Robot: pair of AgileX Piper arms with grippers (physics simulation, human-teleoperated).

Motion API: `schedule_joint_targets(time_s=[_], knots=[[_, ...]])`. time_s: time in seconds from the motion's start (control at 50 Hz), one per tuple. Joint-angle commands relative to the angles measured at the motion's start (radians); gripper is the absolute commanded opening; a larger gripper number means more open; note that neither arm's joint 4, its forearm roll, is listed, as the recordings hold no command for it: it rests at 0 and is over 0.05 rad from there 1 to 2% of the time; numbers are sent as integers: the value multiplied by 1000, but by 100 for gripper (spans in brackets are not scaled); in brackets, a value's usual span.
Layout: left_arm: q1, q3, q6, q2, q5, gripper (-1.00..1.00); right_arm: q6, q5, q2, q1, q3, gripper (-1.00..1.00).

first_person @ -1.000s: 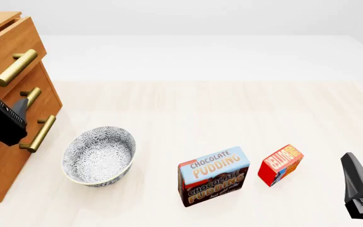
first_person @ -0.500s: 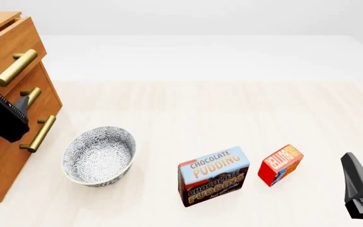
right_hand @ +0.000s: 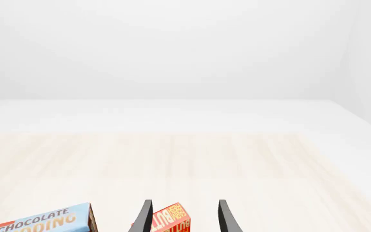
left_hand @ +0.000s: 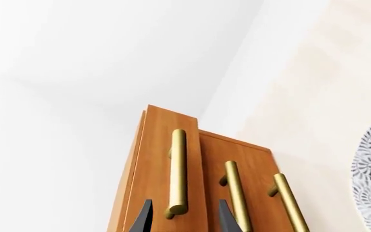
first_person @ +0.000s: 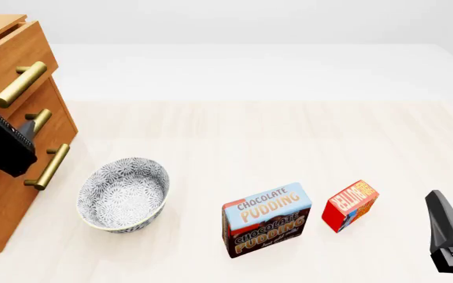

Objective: Put the butter at the back in the top drawer of the cabinet and close it.

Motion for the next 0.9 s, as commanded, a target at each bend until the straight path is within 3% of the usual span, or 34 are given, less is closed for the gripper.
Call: schedule_joint_targets(time_s=[0.02,0.9], knots=[[19,-9,-5,2,3,100,0,0,0,0,0,100],[18,-36,-22,40,-13,100,0,0,0,0,0,100]])
